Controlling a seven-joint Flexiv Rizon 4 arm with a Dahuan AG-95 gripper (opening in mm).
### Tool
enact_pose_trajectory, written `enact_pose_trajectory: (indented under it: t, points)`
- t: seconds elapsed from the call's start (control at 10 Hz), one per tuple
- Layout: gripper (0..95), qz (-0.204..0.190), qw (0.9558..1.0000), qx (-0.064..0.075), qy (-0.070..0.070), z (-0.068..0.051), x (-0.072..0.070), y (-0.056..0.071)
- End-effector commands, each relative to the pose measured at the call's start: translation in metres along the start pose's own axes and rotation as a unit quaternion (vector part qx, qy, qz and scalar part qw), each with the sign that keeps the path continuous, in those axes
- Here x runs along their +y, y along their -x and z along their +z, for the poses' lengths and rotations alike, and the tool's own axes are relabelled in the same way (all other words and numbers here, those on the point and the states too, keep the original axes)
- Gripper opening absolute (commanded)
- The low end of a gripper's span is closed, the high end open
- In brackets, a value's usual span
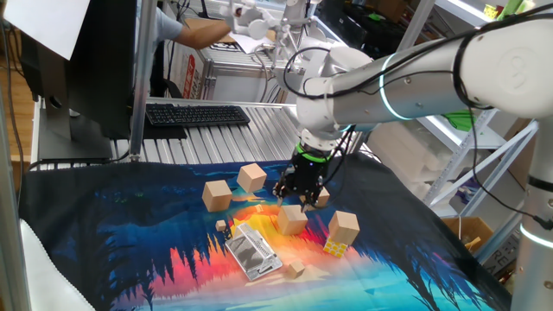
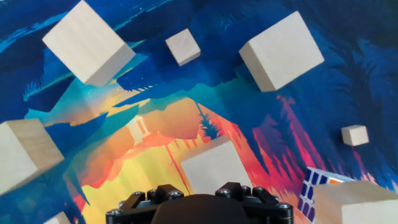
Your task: Stack the blocks into a pyramid shape
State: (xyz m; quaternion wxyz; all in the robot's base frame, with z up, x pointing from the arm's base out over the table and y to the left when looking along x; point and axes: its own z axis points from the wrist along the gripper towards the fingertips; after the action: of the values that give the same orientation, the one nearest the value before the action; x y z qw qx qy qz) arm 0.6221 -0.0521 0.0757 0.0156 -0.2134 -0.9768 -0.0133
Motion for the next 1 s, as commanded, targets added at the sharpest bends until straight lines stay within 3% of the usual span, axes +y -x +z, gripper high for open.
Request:
enact_pose_trajectory:
  t: [0.1, 0.5, 0.7, 1.0]
  points:
    - [57.0, -0.01, 0.9999, -0.008, 0.01, 0.0, 0.0, -0.002]
    - [57.0, -0.017, 0.9998, -0.008, 0.012, 0.0, 0.0, -0.002]
    - [57.0, -0.011, 0.9999, -0.005, 0.008, -0.007, 0.011, -0.004]
    - [57.0, -0.007, 0.9999, -0.008, 0.009, -0.018, 0.045, -0.012]
